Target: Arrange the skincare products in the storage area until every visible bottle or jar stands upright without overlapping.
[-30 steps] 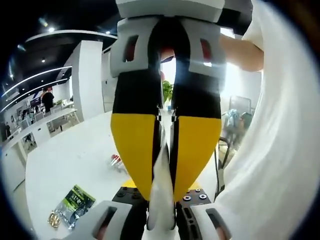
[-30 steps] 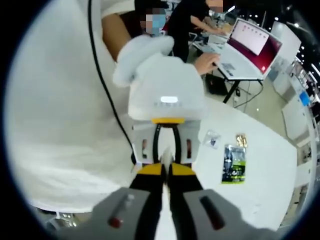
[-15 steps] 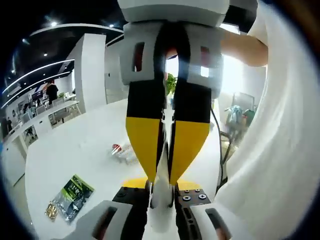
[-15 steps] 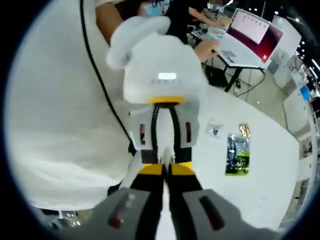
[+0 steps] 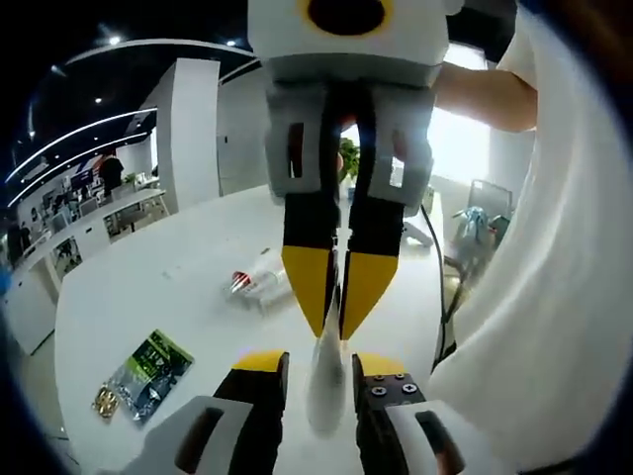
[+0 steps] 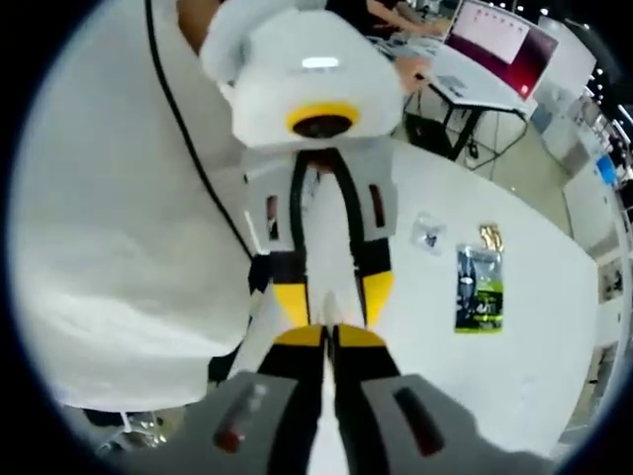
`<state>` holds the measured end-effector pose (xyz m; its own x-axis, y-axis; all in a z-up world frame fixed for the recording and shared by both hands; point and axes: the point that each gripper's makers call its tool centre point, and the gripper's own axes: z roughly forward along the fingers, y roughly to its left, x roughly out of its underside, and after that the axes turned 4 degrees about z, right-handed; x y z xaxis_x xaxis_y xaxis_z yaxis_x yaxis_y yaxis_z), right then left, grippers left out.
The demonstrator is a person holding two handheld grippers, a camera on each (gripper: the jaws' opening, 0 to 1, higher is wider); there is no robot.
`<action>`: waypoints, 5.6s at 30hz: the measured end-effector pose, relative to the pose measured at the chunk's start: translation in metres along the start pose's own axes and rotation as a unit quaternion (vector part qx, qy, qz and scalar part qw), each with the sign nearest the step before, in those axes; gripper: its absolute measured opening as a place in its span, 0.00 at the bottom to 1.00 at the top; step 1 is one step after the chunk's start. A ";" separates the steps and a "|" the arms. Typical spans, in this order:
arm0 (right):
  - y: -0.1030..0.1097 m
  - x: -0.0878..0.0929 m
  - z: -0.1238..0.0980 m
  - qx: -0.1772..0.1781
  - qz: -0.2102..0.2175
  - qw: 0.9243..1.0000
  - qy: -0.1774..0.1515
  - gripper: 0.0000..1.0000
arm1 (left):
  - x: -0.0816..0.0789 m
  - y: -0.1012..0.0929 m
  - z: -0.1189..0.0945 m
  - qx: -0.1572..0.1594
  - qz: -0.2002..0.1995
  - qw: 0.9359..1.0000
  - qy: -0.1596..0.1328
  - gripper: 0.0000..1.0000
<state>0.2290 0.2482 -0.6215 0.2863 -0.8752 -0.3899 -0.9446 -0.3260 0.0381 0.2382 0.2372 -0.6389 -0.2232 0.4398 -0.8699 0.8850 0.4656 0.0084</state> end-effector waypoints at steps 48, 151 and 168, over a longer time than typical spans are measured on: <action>-0.110 0.045 -0.011 0.036 0.048 0.997 0.041 0.01 | 0.018 0.014 -0.029 -0.048 -0.080 0.996 -0.012 0.32; -0.273 0.094 -0.031 0.090 0.201 0.974 0.054 0.27 | 0.030 0.031 -0.049 -0.089 -0.112 0.990 -0.006 0.31; -0.246 0.124 -0.057 0.122 0.264 0.957 -0.017 0.41 | 0.011 0.025 -0.035 -0.067 -0.095 0.993 -0.026 0.32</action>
<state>0.5056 0.1997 -0.6263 -0.2431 -0.8809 -0.4061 -0.9665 0.2555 0.0244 0.2434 0.2799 -0.6312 -0.3559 0.2963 -0.8863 0.7663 0.6354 -0.0953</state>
